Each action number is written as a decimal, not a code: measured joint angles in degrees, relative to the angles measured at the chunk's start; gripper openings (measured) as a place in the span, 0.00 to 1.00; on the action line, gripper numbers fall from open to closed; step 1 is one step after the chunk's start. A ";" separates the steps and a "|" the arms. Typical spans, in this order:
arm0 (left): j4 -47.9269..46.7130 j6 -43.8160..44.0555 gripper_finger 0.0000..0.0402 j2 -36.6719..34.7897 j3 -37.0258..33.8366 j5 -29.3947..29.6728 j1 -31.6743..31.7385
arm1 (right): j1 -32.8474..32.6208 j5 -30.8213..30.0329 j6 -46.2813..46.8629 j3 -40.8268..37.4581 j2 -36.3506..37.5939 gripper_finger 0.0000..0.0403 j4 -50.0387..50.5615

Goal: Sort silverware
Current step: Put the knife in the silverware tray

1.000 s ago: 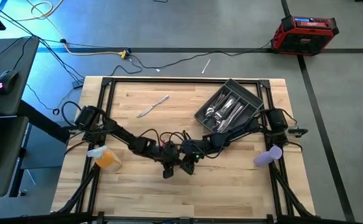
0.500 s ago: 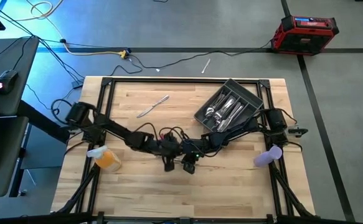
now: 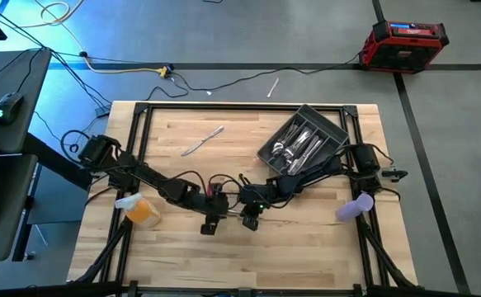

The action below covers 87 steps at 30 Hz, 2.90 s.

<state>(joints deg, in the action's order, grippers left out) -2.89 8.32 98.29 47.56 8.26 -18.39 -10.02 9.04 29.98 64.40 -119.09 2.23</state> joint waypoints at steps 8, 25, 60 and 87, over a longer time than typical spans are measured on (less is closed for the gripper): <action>-9.55 0.57 0.32 0.53 0.12 2.08 0.18 | 0.00 0.02 -1.00 -0.02 0.00 0.00 -0.17; -3.65 -17.77 0.01 1.58 -0.05 -0.16 -0.42 | -5.33 4.34 -39.47 -0.61 6.87 0.31 -0.44; 9.41 -28.08 0.00 6.24 -0.12 -3.85 0.01 | -11.47 -14.20 -139.74 10.95 -1.20 0.32 8.92; -13.82 -12.10 0.21 -12.10 6.48 43.51 -11.02 | -16.56 -35.78 -90.57 11.91 9.05 0.00 19.50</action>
<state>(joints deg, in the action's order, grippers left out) -16.71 -3.78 86.19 54.04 51.77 -29.41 -26.58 -26.74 -60.60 76.31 -110.04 21.73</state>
